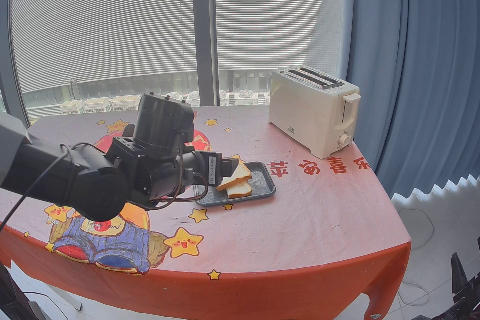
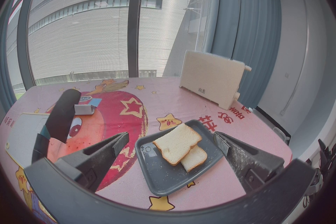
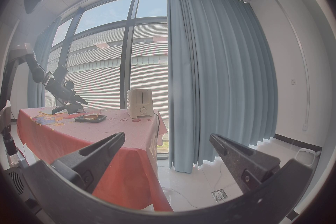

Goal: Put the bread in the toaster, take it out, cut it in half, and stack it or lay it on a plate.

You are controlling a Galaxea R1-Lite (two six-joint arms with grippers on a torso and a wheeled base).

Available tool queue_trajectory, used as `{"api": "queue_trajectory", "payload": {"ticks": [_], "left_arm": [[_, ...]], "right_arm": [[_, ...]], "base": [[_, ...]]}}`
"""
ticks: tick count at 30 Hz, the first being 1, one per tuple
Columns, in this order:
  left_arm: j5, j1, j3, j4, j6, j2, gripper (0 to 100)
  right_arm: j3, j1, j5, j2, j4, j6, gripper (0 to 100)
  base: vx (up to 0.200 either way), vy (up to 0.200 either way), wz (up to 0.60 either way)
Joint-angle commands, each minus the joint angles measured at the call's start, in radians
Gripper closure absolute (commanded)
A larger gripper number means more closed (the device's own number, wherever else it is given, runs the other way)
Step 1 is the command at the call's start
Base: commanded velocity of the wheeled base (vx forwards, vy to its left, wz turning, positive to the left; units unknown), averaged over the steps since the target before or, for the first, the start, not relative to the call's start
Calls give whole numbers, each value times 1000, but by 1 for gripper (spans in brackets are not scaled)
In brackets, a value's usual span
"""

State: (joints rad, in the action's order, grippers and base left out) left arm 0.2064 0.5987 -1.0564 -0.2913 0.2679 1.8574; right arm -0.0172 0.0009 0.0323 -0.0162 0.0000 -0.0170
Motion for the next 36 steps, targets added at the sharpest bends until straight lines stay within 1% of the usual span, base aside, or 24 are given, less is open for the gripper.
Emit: {"api": "queue_trajectory", "payload": {"ticks": [1, 5, 9, 11, 12, 15, 17, 20, 21, 22, 27, 30, 34, 36], "left_arm": [[2, -4, 15, 1, -1, -95, 0], [11, -14, 49, 0, -1, -136, 0], [77, -17, 128, 0, -1, -227, 0], [99, -25, 165, 0, -1, -267, 0], [113, -31, 208, 0, 1, -307, 0], [131, -50, 283, -2, -1, -374, 0], [137, -70, 329, -11, -4, -434, 0], [133, -102, 372, -19, -1, -498, 0], [133, -102, 372, -19, -1, -498, 0], [122, -109, 400, -22, 2, -538, 0], [125, -112, 427, -23, 5, -546, 0], [134, -116, 426, -25, -7, -549, 0], [137, -116, 432, -25, -9, -550, 0], [139, -116, 438, -25, -21, -550, 0]], "right_arm": [[16, 1, 0, 16, 0, 0, 0], [16, 1, 0, 16, 0, 0, 0], [16, 1, 0, 16, 0, 0, 0], [16, 1, 0, 16, 0, 0, 0], [16, 1, 0, 16, 0, 0, 0], [16, 1, 0, 16, 0, 0, 0], [16, 1, 0, 16, 0, 0, 0], [16, 1, 0, 16, 0, 0, 0], [16, 1, 0, 16, 0, 0, 0], [16, 1, 0, 16, 0, 0, 0], [16, 1, 0, 16, 0, 0, 0], [16, 1, 0, 16, 0, 0, 0], [16, 1, 0, 16, 0, 2, 0], [16, 1, 0, 16, 0, 0, 0]], "base": [[0, 0, 0], [0, 0, 0], [0, 0, 0], [0, 0, 0], [0, 0, 0], [0, 0, 0], [0, 0, 0], [0, 0, 0], [0, 0, 0], [0, 0, 0], [0, 0, 0], [0, 0, 0], [0, 0, 0], [0, 0, 0]]}}
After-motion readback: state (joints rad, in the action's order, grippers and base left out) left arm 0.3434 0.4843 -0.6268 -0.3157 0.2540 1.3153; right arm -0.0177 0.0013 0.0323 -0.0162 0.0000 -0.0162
